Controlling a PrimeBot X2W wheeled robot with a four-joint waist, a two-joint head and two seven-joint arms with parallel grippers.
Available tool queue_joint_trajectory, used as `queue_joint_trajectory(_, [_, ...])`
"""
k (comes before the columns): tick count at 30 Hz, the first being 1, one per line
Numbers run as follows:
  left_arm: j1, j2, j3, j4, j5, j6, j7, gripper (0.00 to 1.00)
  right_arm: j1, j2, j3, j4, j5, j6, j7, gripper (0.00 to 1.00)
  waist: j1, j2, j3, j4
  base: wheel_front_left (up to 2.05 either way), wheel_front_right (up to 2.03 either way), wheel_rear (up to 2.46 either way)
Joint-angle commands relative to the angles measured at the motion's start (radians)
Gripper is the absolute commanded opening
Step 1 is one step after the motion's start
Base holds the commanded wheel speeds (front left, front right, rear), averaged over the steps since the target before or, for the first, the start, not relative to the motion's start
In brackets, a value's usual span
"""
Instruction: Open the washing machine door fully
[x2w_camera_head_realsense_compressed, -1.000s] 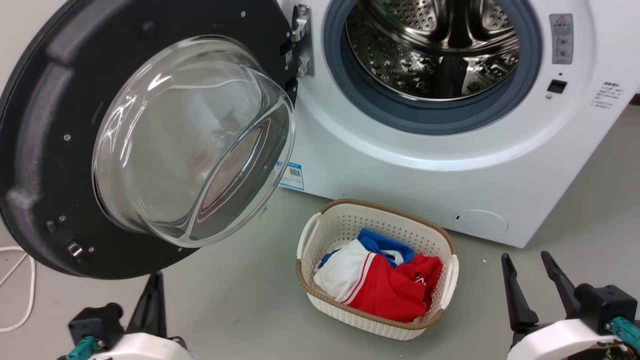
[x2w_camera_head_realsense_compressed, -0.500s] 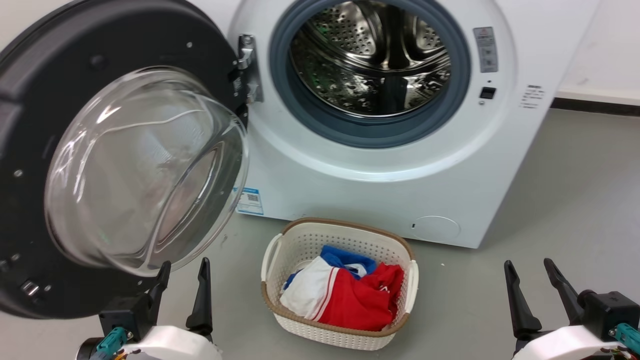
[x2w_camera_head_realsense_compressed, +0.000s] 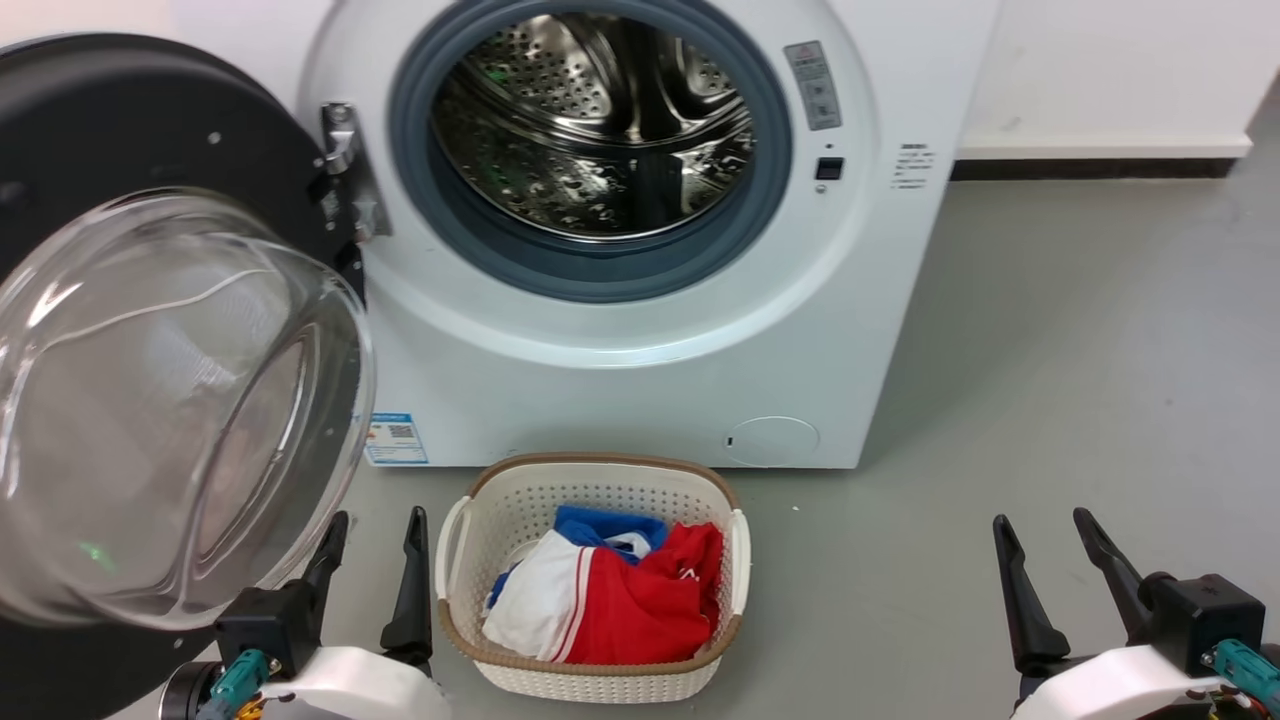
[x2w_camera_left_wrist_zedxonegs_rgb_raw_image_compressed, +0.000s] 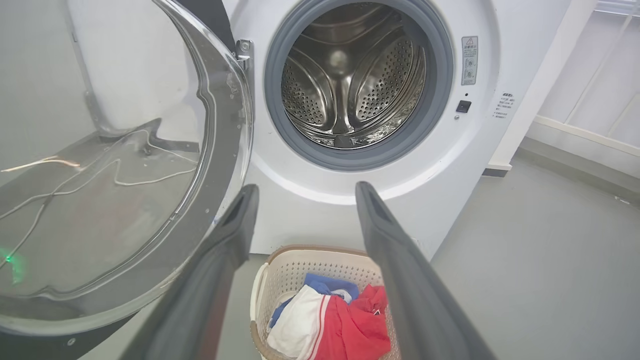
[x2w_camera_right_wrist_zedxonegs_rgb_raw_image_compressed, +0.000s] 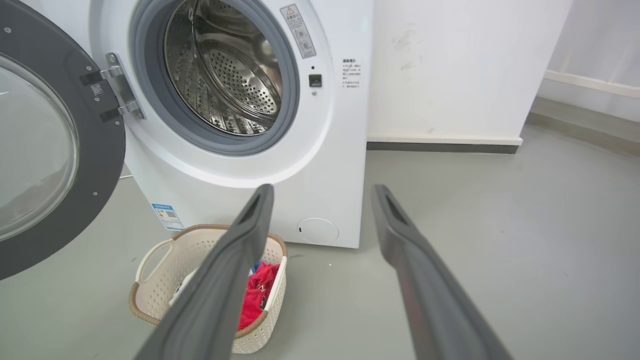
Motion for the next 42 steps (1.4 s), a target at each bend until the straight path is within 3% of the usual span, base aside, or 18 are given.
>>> queue_joint_trajectory(1, [-0.013, 0.006, -0.002, 0.004, 0.008, 0.002, -0.005, 1.0, 0.003, 0.001, 0.001, -0.006, 0.0, 0.0, 0.001, 1.0, 0.0, 0.0, 0.001, -0.02, 0.0, 0.0, 0.0])
queue_joint_trajectory(10, [-0.013, 0.025, -0.017, 0.027, 0.038, 0.021, 0.004, 1.0, 0.007, 0.001, 0.007, -0.007, 0.013, 0.0, -0.006, 1.0, 0.0, 0.0, 0.011, -0.065, 0.0, 0.0, 0.0])
queue_joint_trajectory(29, [-0.009, 0.04, -0.022, 0.021, 0.039, 0.041, 0.013, 1.0, -0.014, 0.001, 0.009, 0.016, 0.019, 0.0, -0.033, 1.0, 0.0, 0.0, 0.016, -0.061, 0.0, 0.0, 0.0])
queue_joint_trajectory(30, [-0.002, 0.036, -0.022, 0.023, 0.039, 0.04, 0.013, 0.0, -0.009, 0.0, 0.009, 0.015, 0.015, 0.0, -0.027, 0.0, 0.0, 0.0, 0.016, -0.061, 0.0, 0.0, 0.0])
queue_joint_trajectory(33, [0.01, 0.022, -0.021, 0.036, 0.024, 0.036, 0.016, 0.0, 0.001, 0.0, 0.013, 0.032, 0.03, 0.0, -0.029, 0.0, 0.0, 0.0, 0.016, -0.061, 0.0, 0.0, 0.0])
queue_joint_trajectory(42, [-0.006, -0.009, 0.028, 0.052, -0.126, -0.008, 0.049, 0.0, -0.029, -0.011, 0.012, 0.065, 0.233, 0.0, -0.02, 0.0, 0.0, 0.0, 0.017, -0.058, 0.0, 0.0, 0.0])
